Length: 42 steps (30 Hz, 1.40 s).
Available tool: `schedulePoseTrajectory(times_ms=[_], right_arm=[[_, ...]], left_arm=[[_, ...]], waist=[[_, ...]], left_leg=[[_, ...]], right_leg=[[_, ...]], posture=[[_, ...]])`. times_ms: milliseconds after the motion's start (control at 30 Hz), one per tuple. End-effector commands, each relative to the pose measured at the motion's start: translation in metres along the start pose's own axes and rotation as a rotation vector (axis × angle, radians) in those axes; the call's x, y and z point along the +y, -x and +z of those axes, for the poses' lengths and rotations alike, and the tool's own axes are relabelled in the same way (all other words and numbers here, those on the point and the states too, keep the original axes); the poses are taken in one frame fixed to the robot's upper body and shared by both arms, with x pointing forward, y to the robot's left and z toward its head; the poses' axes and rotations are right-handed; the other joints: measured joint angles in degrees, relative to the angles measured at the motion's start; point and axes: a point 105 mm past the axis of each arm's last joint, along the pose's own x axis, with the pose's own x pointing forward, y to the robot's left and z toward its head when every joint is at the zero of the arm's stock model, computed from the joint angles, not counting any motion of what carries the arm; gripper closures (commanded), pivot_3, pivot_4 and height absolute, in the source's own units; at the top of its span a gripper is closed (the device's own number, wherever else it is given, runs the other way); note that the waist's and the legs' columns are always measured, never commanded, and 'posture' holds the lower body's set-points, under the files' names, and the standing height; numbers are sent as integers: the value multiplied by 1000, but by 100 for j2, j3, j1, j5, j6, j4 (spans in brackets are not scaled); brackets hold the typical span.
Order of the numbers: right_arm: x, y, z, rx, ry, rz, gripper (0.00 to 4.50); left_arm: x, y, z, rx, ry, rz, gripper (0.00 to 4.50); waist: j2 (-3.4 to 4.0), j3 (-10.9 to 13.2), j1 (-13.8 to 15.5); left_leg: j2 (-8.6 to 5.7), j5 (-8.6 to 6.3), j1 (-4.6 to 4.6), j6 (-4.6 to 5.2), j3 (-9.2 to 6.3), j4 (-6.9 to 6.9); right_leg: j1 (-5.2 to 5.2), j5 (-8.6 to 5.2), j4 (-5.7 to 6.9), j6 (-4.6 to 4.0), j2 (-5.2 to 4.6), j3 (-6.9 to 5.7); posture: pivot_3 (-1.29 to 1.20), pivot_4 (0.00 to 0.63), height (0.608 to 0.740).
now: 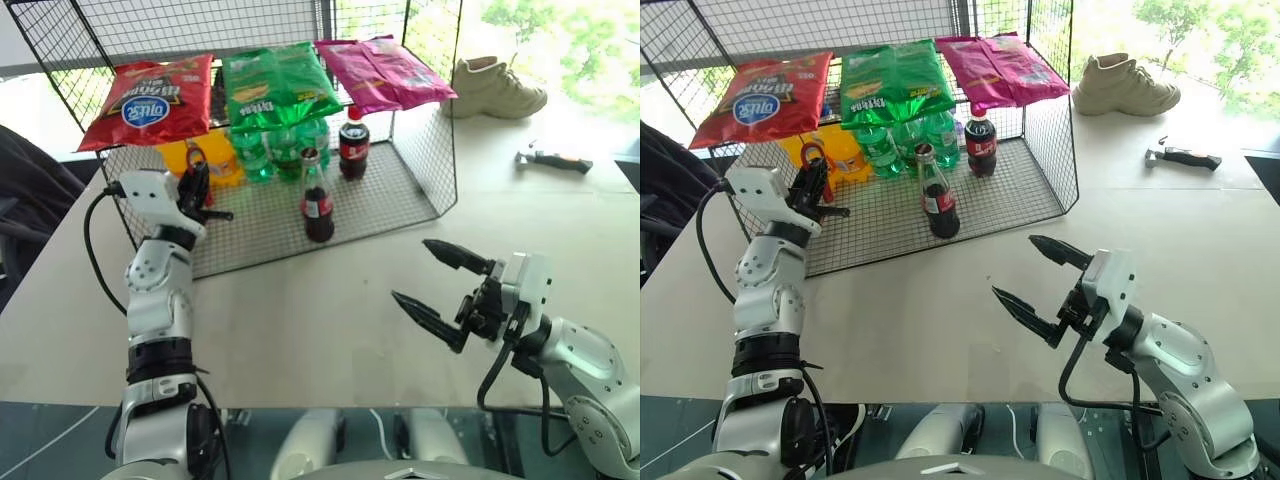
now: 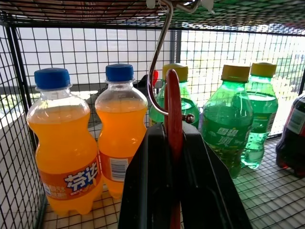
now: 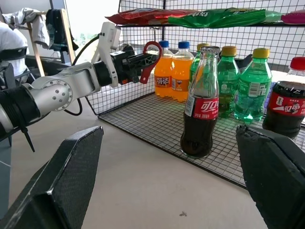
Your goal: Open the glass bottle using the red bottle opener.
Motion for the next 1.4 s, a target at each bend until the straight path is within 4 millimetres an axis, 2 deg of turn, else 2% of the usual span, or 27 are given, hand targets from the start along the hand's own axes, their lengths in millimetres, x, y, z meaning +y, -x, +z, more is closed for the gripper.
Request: schedulePoseTrajectory(times_ms=[33,200,367,533,700,800,1000,1100,1400], right_arm=[[3,-2,10,-42,26,22,0],[1,-1,11,-52,16,26,0],[-1,-2,9,-46,13,28,0],[-10,-8,-5,3,-65,-2,0],[-5,-11,-20,117,-148,51,0],[-1,-15,-28,210,-243,100,0],[8,-17,-48,416,-490,186,0],[11,-18,-49,457,-585,241,0],[8,-45,-36,391,-728,288,0]], left_arm=[[-10,3,18,-70,77,-60,4466],[-29,17,22,-101,280,-178,4466],[-32,24,26,-116,411,-209,4466],[-61,41,30,-79,710,-392,4466],[-79,61,33,-1,883,-557,4466],[-96,72,31,80,944,-671,4466],[-141,77,14,217,999,-824,4466],[-160,79,6,256,1033,-875,4466],[-181,71,-2,239,1070,-942,4466]], waist=[[0,0,-2],[-1,0,-15],[-2,1,-7],[-3,0,-13],[-3,1,-12],[-2,1,-20],[-2,1,17],[-2,2,-1],[-1,2,-11]], left_leg=[[0,0,0,0,0,0],[0,0,2,0,3,1],[2,0,2,0,0,3],[1,0,4,1,2,6],[2,0,2,1,0,5],[2,-1,4,2,3,6],[1,-12,4,23,-4,8],[-1,-11,0,21,-1,8],[2,-10,-5,19,1,1]], right_leg=[[0,0,0,0,0,0],[1,0,2,0,0,4],[1,0,4,0,2,0],[5,0,5,0,1,3],[2,-1,6,-1,3,1],[3,-1,5,-2,2,5],[9,-1,4,-4,0,-3],[7,-1,-3,-4,-2,1],[1,0,-2,-4,1,3]], posture=[[0,150,732],[0,150,732],[0,150,732],[0,150,732],[0,150,732],[0,150,732],[0,150,732],[0,150,732],[0,150,732]])
